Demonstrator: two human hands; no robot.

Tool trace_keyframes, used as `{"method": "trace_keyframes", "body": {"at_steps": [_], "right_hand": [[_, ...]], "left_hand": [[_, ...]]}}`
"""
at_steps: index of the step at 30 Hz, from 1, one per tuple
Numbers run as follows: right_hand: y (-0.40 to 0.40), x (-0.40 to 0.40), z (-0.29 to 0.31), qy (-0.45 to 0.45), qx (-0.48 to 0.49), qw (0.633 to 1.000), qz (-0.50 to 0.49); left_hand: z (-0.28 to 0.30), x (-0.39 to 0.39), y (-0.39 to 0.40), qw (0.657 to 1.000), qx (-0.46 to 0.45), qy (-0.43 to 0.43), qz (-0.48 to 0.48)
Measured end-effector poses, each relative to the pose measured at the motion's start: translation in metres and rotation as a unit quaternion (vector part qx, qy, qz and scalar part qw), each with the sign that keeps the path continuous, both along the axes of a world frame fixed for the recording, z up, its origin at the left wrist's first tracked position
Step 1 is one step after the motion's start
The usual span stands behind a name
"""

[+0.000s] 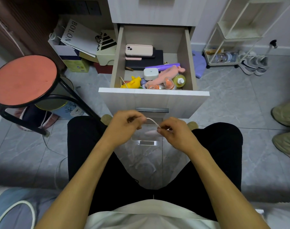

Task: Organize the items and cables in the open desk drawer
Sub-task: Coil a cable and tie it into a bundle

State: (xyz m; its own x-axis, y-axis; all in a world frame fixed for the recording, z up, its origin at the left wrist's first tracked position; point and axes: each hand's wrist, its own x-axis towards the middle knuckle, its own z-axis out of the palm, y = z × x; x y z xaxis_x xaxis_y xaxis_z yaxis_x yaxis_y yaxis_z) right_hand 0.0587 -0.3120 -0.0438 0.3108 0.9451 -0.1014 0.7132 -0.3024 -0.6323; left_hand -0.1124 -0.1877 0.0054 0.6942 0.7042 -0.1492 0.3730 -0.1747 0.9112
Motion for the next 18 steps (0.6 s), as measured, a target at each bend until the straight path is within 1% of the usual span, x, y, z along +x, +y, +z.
{"method": "trace_keyframes", "body": {"at_steps": [4,8,12,18], "right_hand": [[0.002,-0.005,-0.013,-0.009,-0.064,0.998,0.014],[0.009,-0.019,-0.022,0.004,-0.071,0.997,0.023],[0.024,-0.033,-0.027,0.012,-0.042,0.998,0.035],[0.043,-0.033,-0.029,-0.044,-0.021,0.999,0.021]], "left_hand": [[-0.004,-0.009,0.003,0.998,-0.059,0.007,0.023],[-0.006,-0.016,0.001,0.991,-0.122,-0.037,0.048],[-0.004,-0.016,0.002,0.99,-0.12,-0.053,0.051],[-0.001,-0.028,0.013,0.988,-0.123,-0.072,0.056]]}}
